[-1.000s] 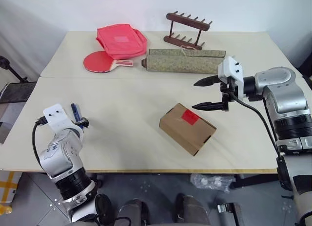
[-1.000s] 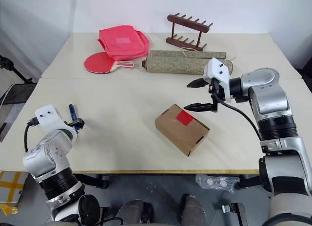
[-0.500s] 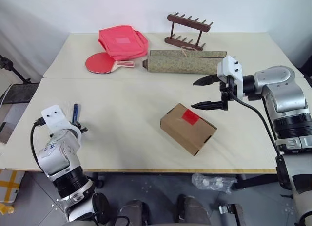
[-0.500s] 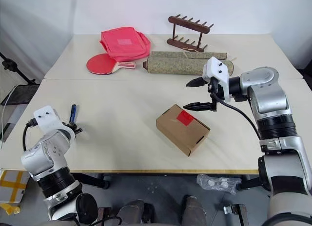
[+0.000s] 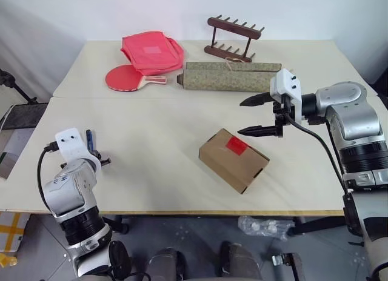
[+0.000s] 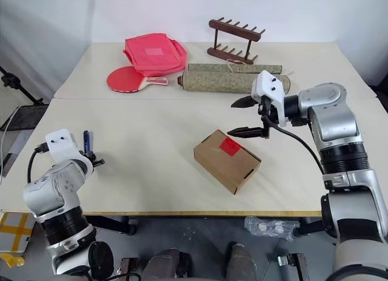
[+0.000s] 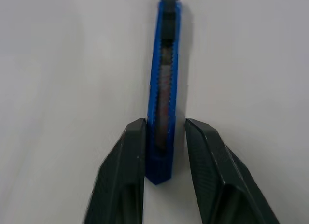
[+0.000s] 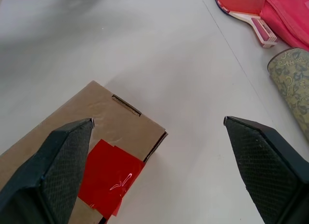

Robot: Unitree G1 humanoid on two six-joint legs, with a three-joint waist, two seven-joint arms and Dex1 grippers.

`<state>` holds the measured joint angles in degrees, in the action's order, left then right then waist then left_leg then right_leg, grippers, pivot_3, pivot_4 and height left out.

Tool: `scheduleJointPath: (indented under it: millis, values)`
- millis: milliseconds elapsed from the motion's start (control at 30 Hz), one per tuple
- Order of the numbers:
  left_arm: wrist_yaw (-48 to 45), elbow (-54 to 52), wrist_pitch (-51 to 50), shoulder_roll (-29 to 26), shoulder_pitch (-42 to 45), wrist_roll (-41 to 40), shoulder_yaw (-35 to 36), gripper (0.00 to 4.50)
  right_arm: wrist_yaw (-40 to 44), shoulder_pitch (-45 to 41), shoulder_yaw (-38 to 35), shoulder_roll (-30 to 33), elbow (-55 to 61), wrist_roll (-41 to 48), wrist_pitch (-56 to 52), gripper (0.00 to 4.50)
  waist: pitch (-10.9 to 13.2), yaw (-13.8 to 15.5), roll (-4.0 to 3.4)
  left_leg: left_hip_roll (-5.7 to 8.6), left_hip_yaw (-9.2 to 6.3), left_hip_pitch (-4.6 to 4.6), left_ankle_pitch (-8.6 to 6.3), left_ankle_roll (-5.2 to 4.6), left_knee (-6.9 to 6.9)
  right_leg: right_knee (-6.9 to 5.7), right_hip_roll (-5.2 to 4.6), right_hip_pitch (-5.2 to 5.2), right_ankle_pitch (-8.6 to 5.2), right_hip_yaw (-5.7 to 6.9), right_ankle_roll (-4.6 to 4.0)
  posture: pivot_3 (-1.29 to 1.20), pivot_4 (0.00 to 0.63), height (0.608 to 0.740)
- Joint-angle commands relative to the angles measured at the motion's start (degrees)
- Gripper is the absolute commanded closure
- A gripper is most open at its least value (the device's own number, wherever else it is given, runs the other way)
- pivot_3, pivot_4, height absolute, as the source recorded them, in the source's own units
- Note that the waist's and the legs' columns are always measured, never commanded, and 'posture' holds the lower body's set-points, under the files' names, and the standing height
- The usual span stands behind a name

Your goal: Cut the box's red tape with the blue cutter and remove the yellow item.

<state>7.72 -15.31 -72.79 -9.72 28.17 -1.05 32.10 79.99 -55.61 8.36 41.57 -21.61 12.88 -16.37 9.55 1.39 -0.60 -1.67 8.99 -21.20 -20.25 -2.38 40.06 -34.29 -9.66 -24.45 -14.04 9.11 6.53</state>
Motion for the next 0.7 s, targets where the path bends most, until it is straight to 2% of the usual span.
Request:
scheduleJointPath:
  millis: [33,233,433,633,700]
  values:
    - [-2.0,2.8,-2.4,0.5,-1.8,-1.6,-1.4,4.10,-0.6,0.1,-2.2,0.5,2.4,1.1,-0.1,0.00,0.0,0.0,0.00,0.00,0.00,0.00,0.00,0.00,-0.01,0.01,0.01,0.00,0.00,0.00,0.00,0.00,0.150,0.740]
    - [-3.2,2.3,-3.3,-0.3,-2.1,-1.7,-1.8,4.10,-1.0,0.8,-2.4,0.6,3.6,1.4,-0.7,0.00,0.0,-0.1,0.00,-0.01,0.00,0.00,0.00,0.01,-0.02,0.02,0.01,0.00,0.00,0.00,0.00,0.00,0.150,0.740]
    - [-7.7,0.4,-3.8,-4.2,-4.3,-3.5,-3.4,4.10,-1.4,1.1,-2.7,0.8,4.5,1.7,-1.1,0.00,0.0,-0.2,0.00,-0.02,0.00,0.00,-0.01,0.03,-0.06,0.07,0.02,-0.02,0.00,0.00,0.00,0.00,0.150,0.740]
    - [-28.7,-8.8,-0.6,-16.2,-14.7,-15.7,-9.5,4.10,-2.0,1.0,-3.0,0.8,9.2,3.2,-3.9,0.00,0.0,-0.6,0.01,-0.08,0.02,-0.07,-0.13,0.15,-0.11,0.11,0.08,-0.15,0.00,0.02,0.00,0.00,0.150,0.740]
    - [-37.0,-11.1,5.6,-22.5,-19.6,-18.2,-10.3,4.10,-2.4,1.3,-2.4,0.2,13.3,4.1,-6.1,0.00,0.1,-0.8,0.02,-0.11,0.02,-0.08,-0.21,0.19,-0.11,0.12,0.10,-0.16,0.00,0.02,0.00,0.00,0.150,0.740]
